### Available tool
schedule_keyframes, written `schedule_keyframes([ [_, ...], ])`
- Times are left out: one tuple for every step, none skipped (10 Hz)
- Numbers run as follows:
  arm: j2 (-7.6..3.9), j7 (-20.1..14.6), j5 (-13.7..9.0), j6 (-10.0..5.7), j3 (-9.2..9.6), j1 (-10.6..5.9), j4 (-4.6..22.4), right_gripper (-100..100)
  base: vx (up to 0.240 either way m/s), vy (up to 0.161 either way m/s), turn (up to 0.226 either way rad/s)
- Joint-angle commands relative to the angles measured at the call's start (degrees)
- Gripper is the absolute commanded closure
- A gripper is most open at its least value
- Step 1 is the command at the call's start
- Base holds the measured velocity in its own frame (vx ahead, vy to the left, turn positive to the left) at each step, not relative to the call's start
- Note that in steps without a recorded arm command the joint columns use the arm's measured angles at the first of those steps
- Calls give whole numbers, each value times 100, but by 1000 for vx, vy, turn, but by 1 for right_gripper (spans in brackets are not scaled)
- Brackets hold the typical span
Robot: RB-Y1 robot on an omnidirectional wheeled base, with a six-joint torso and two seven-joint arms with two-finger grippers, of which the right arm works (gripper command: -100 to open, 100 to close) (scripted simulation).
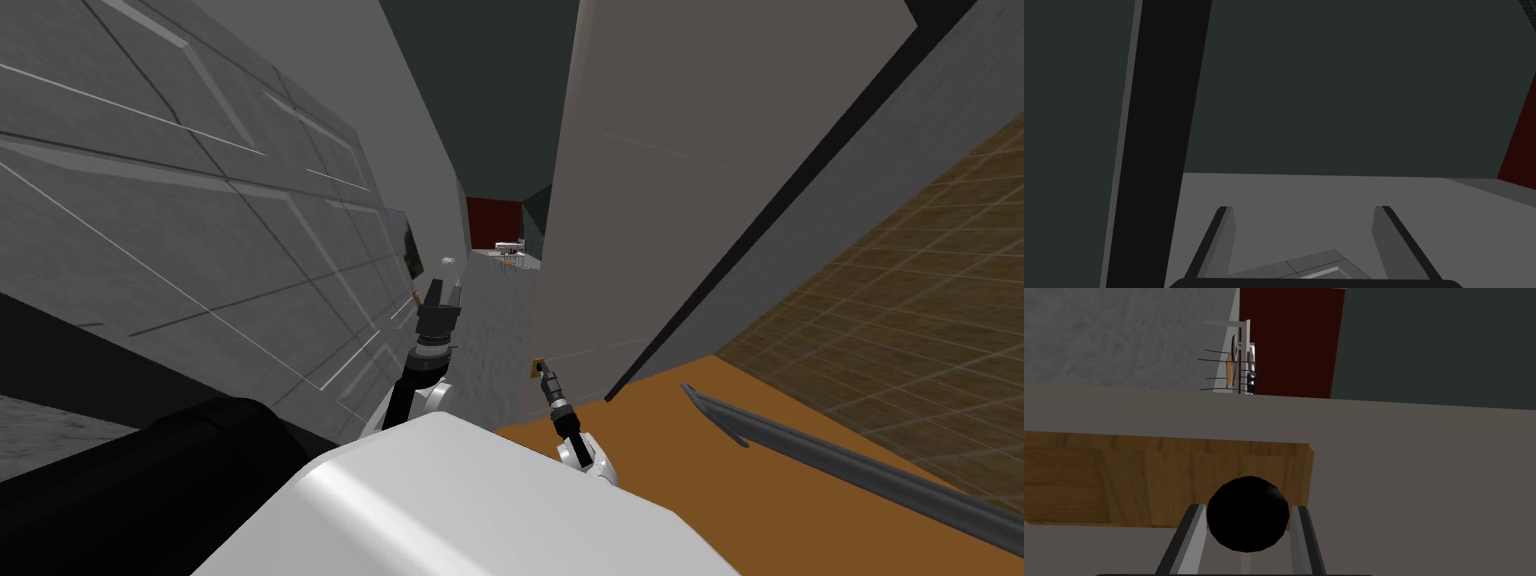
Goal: Push the door open
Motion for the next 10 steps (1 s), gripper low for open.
schedule_keyframes([
  [-1, -2, -1, -8, 0, 6, 0, 100, -8, -5, -3],
  [-1, -2, -1, -8, 0, 6, 0, 100, -5, -2, -3],
  [-1, -2, -1, -8, 0, 6, 0, 100, 0, 0, 0],
  [-68, 35, -42, 16, -63, 12, 9, 100, 73, 43, -15],
  [-97, 54, -66, 22, -99, 11, 9, 100, 141, 112, -39],
  [-129, 77, -93, 28, -140, 11, 9, 100, 149, 150, -57],
  [-161, 103, -126, 36, -189, 11, 9, 100, 121, 139, -28],
  [-193, 131, -160, 45, -241, 10, 9, 100, 160, 103, -22],
  [-207, 147, -180, 50, -270, 10, 9, 100, 165, 81, -48],
  [-236, 179, -220, 59, -330, 9, 9, 100, 196, 95, -63],
])
